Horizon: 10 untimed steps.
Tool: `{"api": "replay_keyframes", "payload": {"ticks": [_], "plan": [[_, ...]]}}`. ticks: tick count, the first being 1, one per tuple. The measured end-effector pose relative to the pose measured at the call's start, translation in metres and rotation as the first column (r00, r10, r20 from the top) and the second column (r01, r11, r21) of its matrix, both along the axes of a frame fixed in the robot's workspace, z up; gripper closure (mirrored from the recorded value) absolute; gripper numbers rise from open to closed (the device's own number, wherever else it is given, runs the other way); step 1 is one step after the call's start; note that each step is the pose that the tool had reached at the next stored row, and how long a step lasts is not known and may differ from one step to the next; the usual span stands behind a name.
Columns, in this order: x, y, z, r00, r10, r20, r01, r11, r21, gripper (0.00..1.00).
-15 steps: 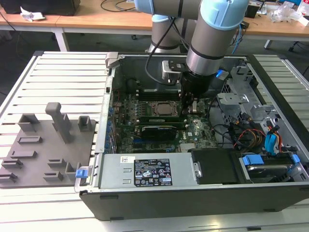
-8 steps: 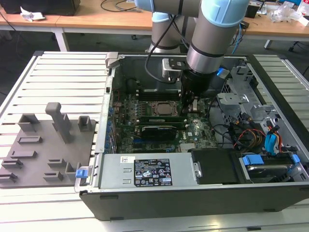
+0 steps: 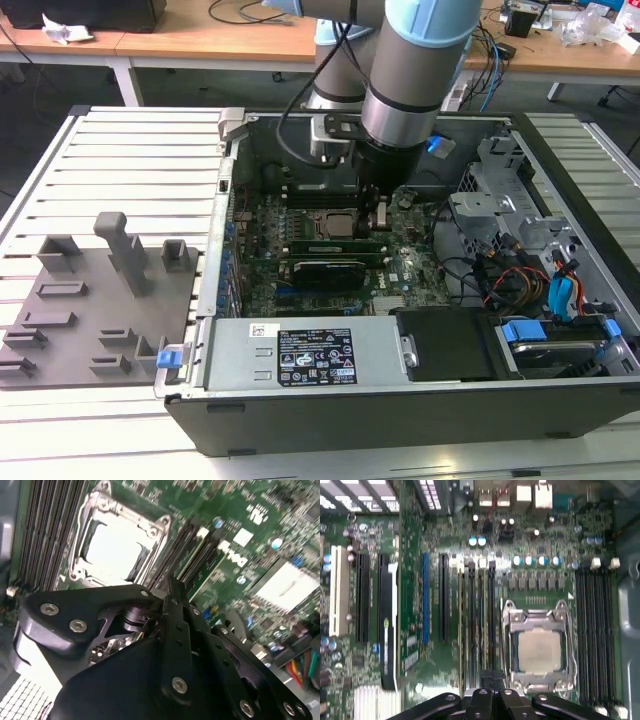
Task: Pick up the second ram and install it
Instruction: 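Press down the second ram until it locks into place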
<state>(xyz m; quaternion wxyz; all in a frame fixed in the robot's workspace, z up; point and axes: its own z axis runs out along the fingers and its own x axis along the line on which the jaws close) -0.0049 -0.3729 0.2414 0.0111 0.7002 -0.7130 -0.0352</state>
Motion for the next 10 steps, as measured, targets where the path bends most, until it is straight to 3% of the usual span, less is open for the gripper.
{"api": "replay_keyframes", "payload": {"ticks": [6, 10], "plan": [[-0.025, 0.0001, -0.0002, 1.0, 0.0, 0.0011, 0.0, 1.0, 0.0002, 0.89], [-0.035, 0.0, -0.0003, 1.0, 0.0, 0.0014, 0.0, 1.0, 0.0001, 0.89]]}}
